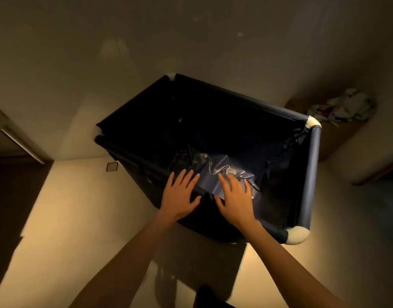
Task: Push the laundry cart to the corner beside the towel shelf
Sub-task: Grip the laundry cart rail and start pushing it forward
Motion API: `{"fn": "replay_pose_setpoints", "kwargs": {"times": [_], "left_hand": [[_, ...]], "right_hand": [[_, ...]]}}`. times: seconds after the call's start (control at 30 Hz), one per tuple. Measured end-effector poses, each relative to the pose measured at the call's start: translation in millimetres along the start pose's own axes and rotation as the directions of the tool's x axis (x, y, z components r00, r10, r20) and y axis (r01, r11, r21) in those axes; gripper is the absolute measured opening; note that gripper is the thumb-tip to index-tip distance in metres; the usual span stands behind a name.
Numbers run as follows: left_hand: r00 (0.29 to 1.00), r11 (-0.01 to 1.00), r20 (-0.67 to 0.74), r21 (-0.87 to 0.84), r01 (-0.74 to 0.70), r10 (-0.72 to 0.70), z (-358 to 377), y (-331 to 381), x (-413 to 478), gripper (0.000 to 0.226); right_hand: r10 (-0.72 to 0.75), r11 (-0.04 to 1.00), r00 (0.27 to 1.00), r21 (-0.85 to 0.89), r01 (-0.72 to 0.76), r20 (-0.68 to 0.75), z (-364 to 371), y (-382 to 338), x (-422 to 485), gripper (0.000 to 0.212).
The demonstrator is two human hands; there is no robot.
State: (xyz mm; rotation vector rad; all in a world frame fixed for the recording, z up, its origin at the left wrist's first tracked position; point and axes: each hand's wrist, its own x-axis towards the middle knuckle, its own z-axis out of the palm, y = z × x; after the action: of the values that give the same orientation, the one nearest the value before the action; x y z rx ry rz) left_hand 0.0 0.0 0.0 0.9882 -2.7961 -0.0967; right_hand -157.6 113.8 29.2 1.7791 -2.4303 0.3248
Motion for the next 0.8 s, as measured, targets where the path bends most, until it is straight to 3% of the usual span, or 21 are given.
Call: {"fn": "replay_pose_setpoints", "kwargs": {"times": [0.13,0.33,0.6,0.8], "left_hand": [[0.993,0.999,0.112,0.024,0.034,-0.036,16,-20,14,0.068],[0.978,0.996,0.198,0.047,-0.071,0.06,42,-59,29,0.069],[0.966,0.966,-0.04,-0.013,-0.258,0.257,69,-90,47,0.059],[0.961,0.969,-0.149,-0.045,-0.241,0.232,77,-92,44,0.059]], "right_hand": [[0.003,0.999,0.993,0.051,-0.008,0.115,32,-4,10,0.062],[0.023,0.996,0.95,0.076,-0.049,0.312,78,-14,14,0.064],[0.108,0.993,0.951,-0.078,-0.089,0.289,93,-23,23,0.054],[0.062,0.991,0.986,-0.124,-0.043,0.154,98,-25,22,0.047]]}}
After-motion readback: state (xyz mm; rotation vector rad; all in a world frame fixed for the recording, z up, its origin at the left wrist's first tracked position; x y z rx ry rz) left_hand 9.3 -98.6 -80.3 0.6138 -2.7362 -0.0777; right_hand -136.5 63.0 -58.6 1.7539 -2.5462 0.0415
